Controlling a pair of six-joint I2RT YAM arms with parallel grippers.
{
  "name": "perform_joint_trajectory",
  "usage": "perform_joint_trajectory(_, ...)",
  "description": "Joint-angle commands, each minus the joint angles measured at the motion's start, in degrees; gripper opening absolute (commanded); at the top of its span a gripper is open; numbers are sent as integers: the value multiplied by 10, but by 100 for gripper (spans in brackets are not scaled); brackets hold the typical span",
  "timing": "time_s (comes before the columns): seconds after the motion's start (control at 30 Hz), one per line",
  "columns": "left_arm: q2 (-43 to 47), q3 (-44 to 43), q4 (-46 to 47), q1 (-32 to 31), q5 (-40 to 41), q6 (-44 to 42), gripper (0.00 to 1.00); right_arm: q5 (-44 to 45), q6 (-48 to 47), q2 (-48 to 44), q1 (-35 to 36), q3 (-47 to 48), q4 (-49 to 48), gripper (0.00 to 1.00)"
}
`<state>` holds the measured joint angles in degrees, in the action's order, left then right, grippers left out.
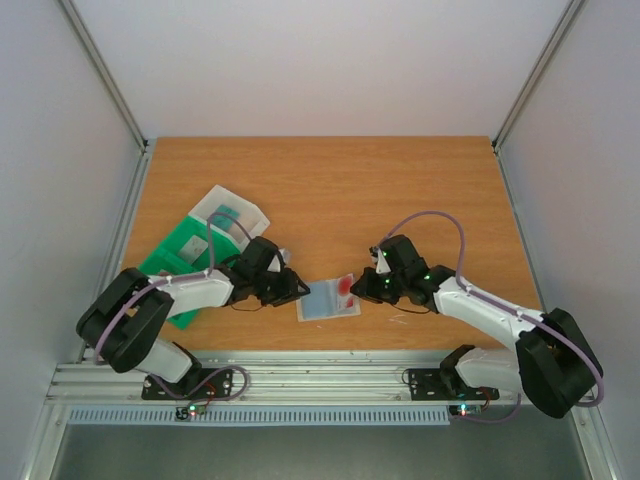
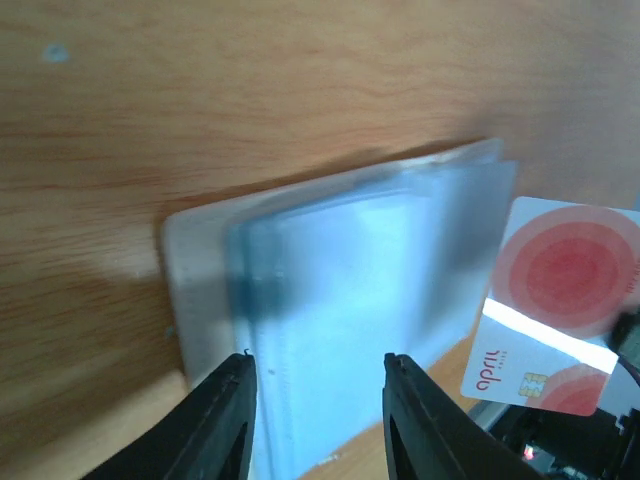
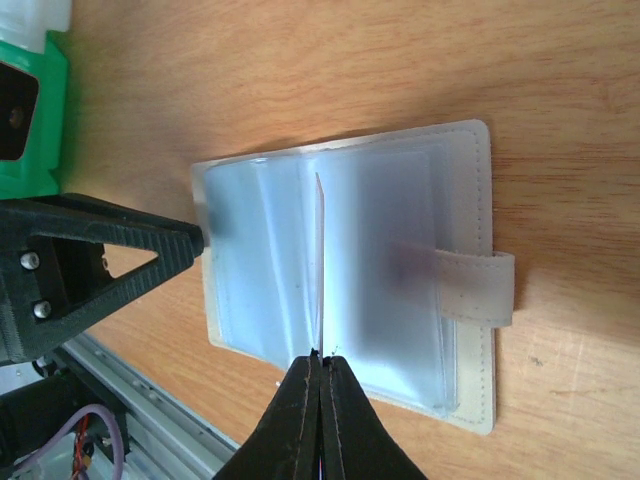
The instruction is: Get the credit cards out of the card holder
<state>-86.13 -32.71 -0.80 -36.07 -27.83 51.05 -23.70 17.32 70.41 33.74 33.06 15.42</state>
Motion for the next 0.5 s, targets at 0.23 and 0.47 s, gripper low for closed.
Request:
perform_joint_trajectory(0.23,116,33,131,-2,-49,74,56,-59,48,-82,-2,22,-2,1)
perform_joint_trajectory(0.47,148,58,261,-2,-79,137,54,-111,104,-125,-2,12,-74,1)
